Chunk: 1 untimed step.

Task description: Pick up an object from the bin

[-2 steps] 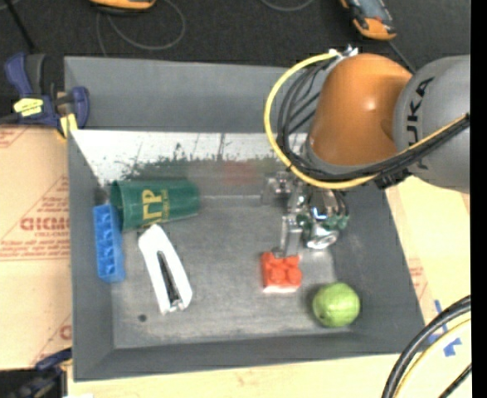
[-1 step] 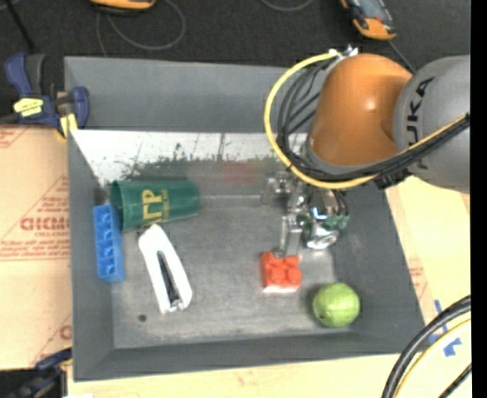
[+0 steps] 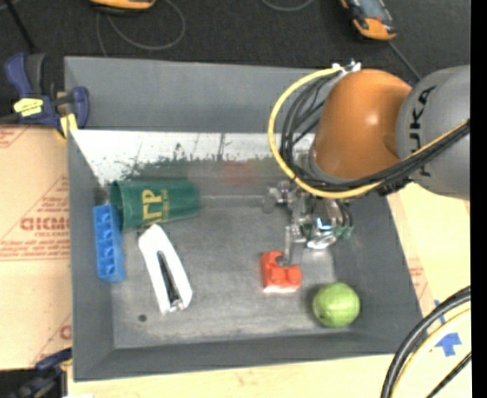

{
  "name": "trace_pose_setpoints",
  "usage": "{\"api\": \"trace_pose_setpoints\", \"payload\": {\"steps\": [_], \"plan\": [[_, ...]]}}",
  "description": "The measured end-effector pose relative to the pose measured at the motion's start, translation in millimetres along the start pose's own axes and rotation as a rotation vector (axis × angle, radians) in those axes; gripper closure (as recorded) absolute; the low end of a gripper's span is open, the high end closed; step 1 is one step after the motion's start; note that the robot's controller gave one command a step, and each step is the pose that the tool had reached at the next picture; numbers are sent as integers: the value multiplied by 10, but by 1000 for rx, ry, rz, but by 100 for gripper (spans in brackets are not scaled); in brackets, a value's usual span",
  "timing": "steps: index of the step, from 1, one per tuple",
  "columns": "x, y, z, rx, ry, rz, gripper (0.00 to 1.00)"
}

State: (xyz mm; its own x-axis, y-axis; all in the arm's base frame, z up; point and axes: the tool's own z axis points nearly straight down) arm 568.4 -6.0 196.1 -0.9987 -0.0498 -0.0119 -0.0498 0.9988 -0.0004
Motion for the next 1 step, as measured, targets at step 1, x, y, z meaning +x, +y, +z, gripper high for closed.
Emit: {"api": "trace_pose_setpoints", "payload": {"steps": [1], "plan": [[-82, -201, 483, 2, 5, -43, 0]]}}
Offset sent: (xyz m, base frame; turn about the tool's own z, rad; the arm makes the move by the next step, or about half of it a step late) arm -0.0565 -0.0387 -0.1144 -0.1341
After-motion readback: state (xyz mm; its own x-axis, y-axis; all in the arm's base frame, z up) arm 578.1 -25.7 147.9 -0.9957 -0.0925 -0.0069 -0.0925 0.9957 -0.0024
